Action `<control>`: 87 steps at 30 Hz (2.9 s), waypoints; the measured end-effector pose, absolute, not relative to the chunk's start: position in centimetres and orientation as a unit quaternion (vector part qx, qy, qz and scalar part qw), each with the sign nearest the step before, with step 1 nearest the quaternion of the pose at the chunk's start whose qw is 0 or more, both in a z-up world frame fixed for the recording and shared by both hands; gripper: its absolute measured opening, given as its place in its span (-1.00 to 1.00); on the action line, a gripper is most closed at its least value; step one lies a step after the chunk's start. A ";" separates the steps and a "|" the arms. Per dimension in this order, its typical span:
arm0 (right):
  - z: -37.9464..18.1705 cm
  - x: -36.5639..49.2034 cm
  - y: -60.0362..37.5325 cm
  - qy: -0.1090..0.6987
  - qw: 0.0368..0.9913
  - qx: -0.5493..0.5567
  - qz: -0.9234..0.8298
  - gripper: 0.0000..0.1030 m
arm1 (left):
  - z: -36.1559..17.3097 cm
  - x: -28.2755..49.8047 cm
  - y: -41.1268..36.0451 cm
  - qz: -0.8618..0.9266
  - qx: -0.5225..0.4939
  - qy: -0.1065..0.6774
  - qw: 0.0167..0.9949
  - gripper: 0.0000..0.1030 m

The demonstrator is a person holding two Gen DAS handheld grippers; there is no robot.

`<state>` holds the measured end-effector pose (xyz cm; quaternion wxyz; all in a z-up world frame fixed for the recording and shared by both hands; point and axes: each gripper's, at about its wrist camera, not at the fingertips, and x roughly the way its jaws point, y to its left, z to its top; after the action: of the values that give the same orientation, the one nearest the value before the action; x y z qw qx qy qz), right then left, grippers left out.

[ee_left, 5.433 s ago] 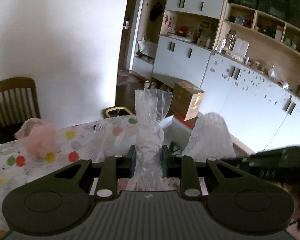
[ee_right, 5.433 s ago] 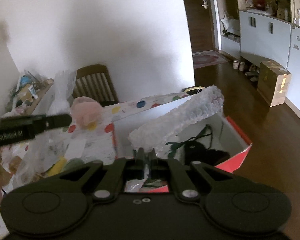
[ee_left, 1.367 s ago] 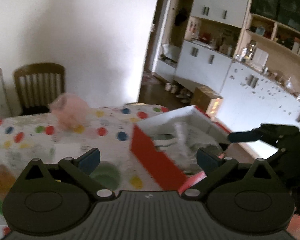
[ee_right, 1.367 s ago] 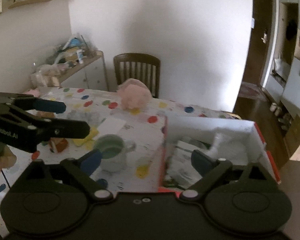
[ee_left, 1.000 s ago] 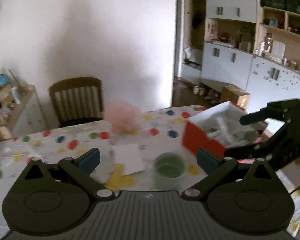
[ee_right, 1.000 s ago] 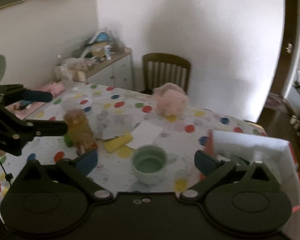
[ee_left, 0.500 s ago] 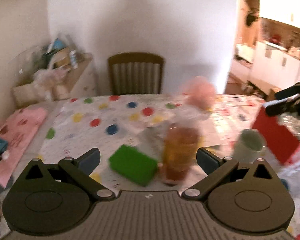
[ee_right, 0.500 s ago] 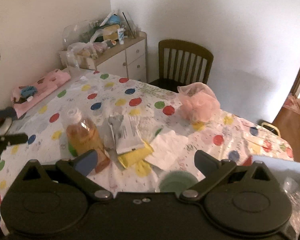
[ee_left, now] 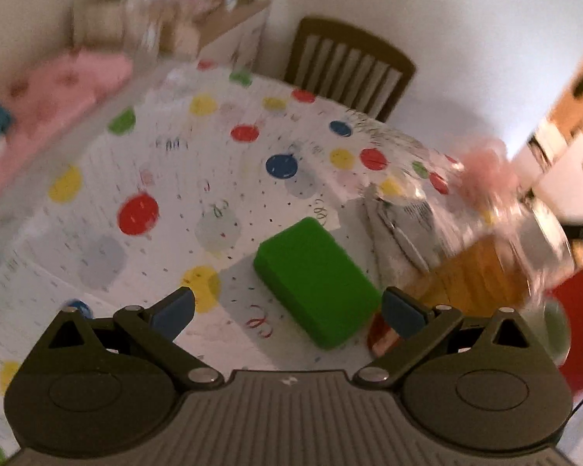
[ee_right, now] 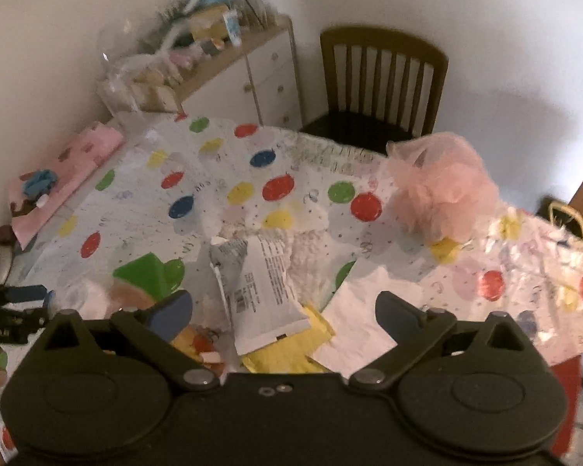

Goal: Organize soft objects
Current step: 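Grasp the green sponge with the left tool while the right tool grasps the white paper packet, then carry the green sponge and paper packet with both tools over the box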

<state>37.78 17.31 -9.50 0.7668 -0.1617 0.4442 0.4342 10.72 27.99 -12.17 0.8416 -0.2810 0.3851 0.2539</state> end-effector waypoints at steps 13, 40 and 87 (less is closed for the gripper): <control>-14.3 40.3 24.4 0.506 0.726 -0.169 0.434 0.83 | -15.8 17.8 31.1 0.294 -0.352 0.430 0.777 1.00; -19.2 39.3 27.6 0.514 0.725 -0.214 0.405 0.07 | -18.4 19.8 30.3 0.317 -0.324 0.446 0.772 0.59; -0.5 34.1 2.2 0.386 0.830 -0.092 0.392 -0.54 | 0.8 14.0 19.3 0.209 -0.224 0.374 0.875 0.53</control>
<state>34.08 2.21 -0.47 0.8299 -0.0924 0.3865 0.3916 13.95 19.35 0.79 0.8752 -0.2241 0.3745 0.2086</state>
